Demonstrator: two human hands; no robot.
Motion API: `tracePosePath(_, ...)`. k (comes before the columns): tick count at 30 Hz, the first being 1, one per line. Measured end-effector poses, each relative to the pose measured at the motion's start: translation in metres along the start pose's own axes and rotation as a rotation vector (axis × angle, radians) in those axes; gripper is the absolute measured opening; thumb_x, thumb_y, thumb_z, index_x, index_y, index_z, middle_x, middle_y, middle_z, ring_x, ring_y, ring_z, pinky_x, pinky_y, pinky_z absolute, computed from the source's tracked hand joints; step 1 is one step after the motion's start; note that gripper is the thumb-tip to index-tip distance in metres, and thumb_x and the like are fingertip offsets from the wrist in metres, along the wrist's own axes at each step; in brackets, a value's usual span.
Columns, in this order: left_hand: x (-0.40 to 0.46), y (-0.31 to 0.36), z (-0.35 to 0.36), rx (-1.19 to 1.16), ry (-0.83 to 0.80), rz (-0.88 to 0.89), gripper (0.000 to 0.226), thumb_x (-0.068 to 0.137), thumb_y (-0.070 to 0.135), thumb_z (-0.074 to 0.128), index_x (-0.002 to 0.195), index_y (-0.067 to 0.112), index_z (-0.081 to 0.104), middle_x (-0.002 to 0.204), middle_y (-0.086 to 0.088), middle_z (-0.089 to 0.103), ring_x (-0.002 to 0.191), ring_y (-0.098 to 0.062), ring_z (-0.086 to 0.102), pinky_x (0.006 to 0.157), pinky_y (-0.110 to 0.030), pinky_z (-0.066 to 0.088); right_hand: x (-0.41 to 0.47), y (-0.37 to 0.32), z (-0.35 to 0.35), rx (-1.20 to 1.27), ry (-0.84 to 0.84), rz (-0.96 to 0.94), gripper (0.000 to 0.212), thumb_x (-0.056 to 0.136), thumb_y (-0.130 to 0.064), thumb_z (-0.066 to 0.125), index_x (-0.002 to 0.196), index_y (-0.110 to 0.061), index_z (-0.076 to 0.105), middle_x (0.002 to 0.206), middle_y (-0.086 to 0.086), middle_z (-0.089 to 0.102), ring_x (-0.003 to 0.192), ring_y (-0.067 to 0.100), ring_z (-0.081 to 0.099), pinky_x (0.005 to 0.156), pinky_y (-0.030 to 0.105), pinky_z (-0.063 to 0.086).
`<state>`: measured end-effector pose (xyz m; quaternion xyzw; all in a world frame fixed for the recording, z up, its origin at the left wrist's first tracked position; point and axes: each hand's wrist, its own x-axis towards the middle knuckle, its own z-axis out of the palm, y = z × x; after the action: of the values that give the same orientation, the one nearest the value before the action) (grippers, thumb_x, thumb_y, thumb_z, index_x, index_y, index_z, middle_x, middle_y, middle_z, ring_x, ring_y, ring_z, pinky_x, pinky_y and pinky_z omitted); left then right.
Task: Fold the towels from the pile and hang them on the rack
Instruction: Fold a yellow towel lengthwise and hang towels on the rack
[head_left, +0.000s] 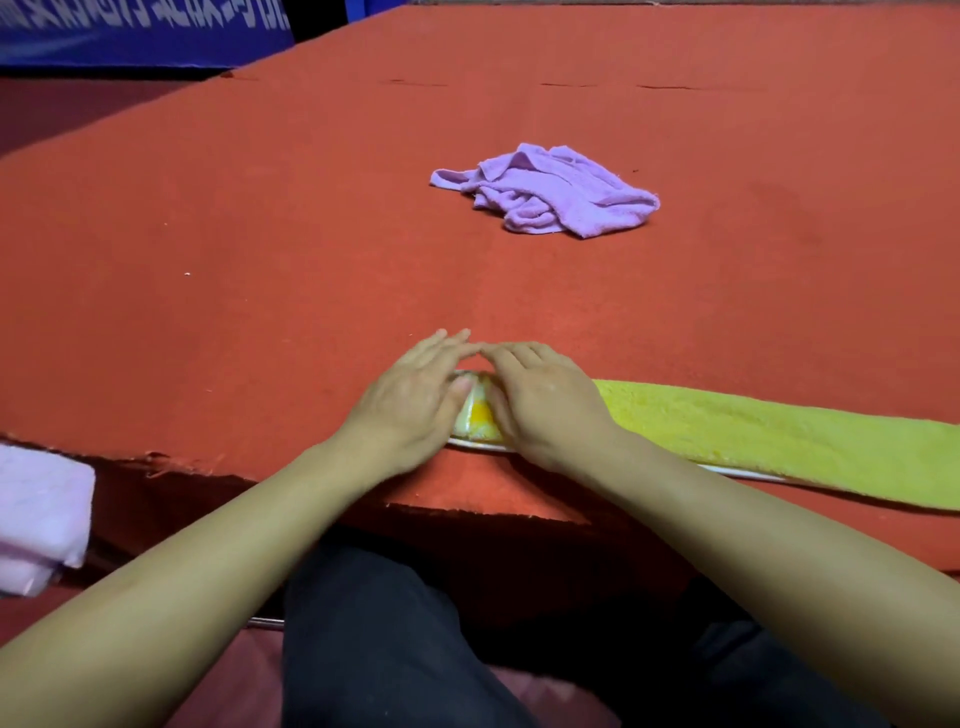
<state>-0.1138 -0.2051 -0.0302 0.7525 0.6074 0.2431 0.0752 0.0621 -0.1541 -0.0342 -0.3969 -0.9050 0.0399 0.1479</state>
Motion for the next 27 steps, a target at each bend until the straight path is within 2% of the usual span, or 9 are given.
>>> tracePosePath(3,-0.002,0.002,0.013,0.280,-0.331,-0.027,0.076,0.092,0.060,0.005,0.157,0.020,0.004,0.165,0.003,0.000,0.151,-0.013,-0.007,0.123,-0.036,0.001,-0.002,0.008,0.013,-0.042,-0.206,0.110,0.066,0.099,-0.051,0.013,0.155,-0.017,0.020,0.161,0.002,0.025,0.148,0.025,0.021,0.121,0.046,0.014)
tracePosePath(5,-0.006,-0.001,0.016,0.320,-0.438,-0.080,0.077,0.093,0.062,0.007,0.156,0.022,-0.008,0.163,0.006,-0.013,0.148,-0.010,-0.017,0.123,-0.039,-0.003,-0.002,0.012,0.015,-0.016,-0.301,0.131,0.066,0.101,-0.054,0.015,0.158,-0.021,0.009,0.165,-0.002,0.010,0.152,0.021,0.006,0.123,0.046,0.001)
tracePosePath(7,-0.006,-0.001,0.014,0.340,-0.479,-0.099,0.076,0.094,0.063,0.008,0.155,0.022,-0.012,0.162,0.007,-0.016,0.147,-0.010,-0.020,0.123,-0.041,-0.004,-0.001,0.013,0.013,-0.010,-0.333,0.121,0.067,0.101,-0.057,0.014,0.158,-0.022,0.005,0.165,-0.003,0.005,0.152,0.019,0.000,0.122,0.046,-0.004)
tracePosePath(10,-0.001,0.005,0.008,0.405,-0.470,-0.105,0.077,0.093,0.063,0.005,0.156,0.022,-0.010,0.163,0.007,-0.011,0.148,-0.011,-0.017,0.122,-0.044,-0.007,-0.005,0.015,0.002,-0.044,-0.321,0.107,0.069,0.100,-0.058,0.015,0.157,-0.022,0.002,0.165,-0.004,0.001,0.152,0.019,-0.005,0.121,0.047,-0.007)
tracePosePath(14,0.001,0.014,0.012,0.440,-0.330,0.004,0.084,0.083,0.062,-0.007,0.156,0.021,-0.004,0.164,0.007,-0.007,0.149,-0.012,-0.014,0.122,-0.045,-0.007,-0.022,0.032,-0.011,-0.108,-0.258,0.128,0.069,0.100,-0.058,0.016,0.158,-0.023,0.001,0.165,-0.006,-0.001,0.152,0.019,-0.006,0.121,0.048,-0.007)
tracePosePath(18,-0.002,0.009,0.026,0.381,-0.427,0.009,0.085,0.080,0.066,-0.008,0.155,0.026,-0.009,0.163,0.009,-0.011,0.149,-0.012,-0.016,0.123,-0.040,-0.004,-0.038,0.053,-0.007,-0.098,-0.308,0.219,0.073,0.096,-0.064,0.011,0.157,-0.026,0.002,0.165,-0.007,0.001,0.152,0.018,-0.004,0.121,0.049,-0.004)
tracePosePath(21,0.003,0.007,0.024,0.320,-0.473,-0.008,0.071,0.094,0.061,0.006,0.155,0.028,-0.008,0.163,0.010,-0.011,0.149,-0.010,-0.016,0.122,-0.038,-0.006,-0.038,0.057,-0.005,-0.079,-0.326,0.220,0.074,0.095,-0.066,0.010,0.157,-0.027,0.002,0.165,-0.008,0.001,0.152,0.018,-0.003,0.121,0.050,-0.003)
tracePosePath(24,0.005,0.003,0.019,0.031,-0.300,-0.128,0.062,0.101,0.052,0.021,0.156,0.025,0.013,0.165,0.002,0.005,0.151,-0.014,-0.005,0.120,-0.027,-0.004,-0.035,0.059,-0.009,-0.050,-0.361,0.226,0.073,0.096,-0.066,0.013,0.157,-0.027,0.002,0.165,-0.007,0.000,0.152,0.019,-0.003,0.121,0.052,-0.004)
tracePosePath(27,0.006,-0.007,0.013,0.053,-0.118,-0.394,0.060,0.101,0.052,0.035,0.149,0.016,0.034,0.159,-0.008,0.022,0.147,-0.026,0.010,0.120,-0.033,0.008,-0.028,0.052,-0.015,-0.026,-0.329,0.205,0.071,0.097,-0.065,0.016,0.157,-0.029,0.004,0.165,-0.006,0.001,0.152,0.020,-0.004,0.120,0.053,-0.006)
